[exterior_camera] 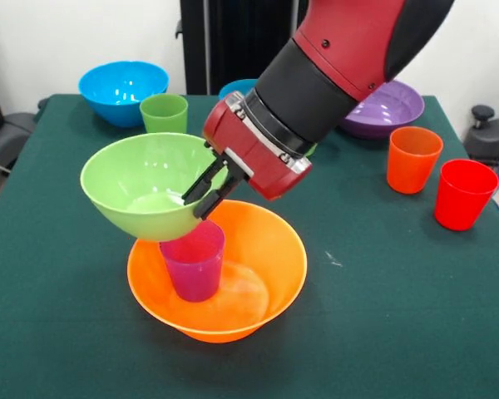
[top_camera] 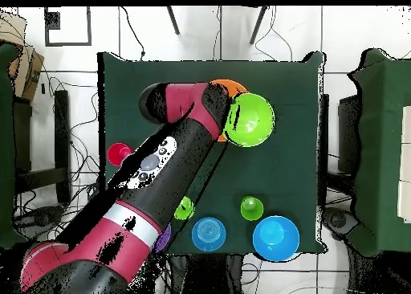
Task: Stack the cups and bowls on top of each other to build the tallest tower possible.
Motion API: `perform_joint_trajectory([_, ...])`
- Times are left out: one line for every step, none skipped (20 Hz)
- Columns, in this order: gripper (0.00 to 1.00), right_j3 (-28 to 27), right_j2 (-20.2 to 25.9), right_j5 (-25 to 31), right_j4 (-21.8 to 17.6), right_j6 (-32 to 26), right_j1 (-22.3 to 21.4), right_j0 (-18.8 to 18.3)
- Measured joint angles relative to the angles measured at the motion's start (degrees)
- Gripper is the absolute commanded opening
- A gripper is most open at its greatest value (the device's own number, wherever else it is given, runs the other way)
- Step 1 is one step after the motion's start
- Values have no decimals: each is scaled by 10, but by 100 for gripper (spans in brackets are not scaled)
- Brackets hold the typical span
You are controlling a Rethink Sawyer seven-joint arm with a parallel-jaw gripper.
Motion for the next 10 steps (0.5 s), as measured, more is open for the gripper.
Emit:
perform_joint_trajectory([0, 11, 25, -11, 0, 0, -15, -9])
perform_joint_trajectory([0, 22, 51, -23, 0, 0, -30, -18])
perform_joint_trajectory([0, 33, 73, -34, 0, 0, -44, -29])
perform_joint_trajectory([0, 41, 89, -45, 1, 0, -54, -38])
perform_joint_trajectory([0, 58, 118, -65, 1, 0, -73, -58])
perform_joint_trajectory([0, 75, 146, -85, 1, 0, -93, -78])
perform_joint_trajectory([0, 85, 160, -98, -1, 0, -103, -91])
perform_joint_trajectory([0, 94, 173, -109, -1, 0, -113, -104])
perform_joint_trajectory([0, 105, 189, -124, -1, 0, -126, -121])
perform_joint_trajectory([0, 111, 196, -131, -2, 0, -132, -129])
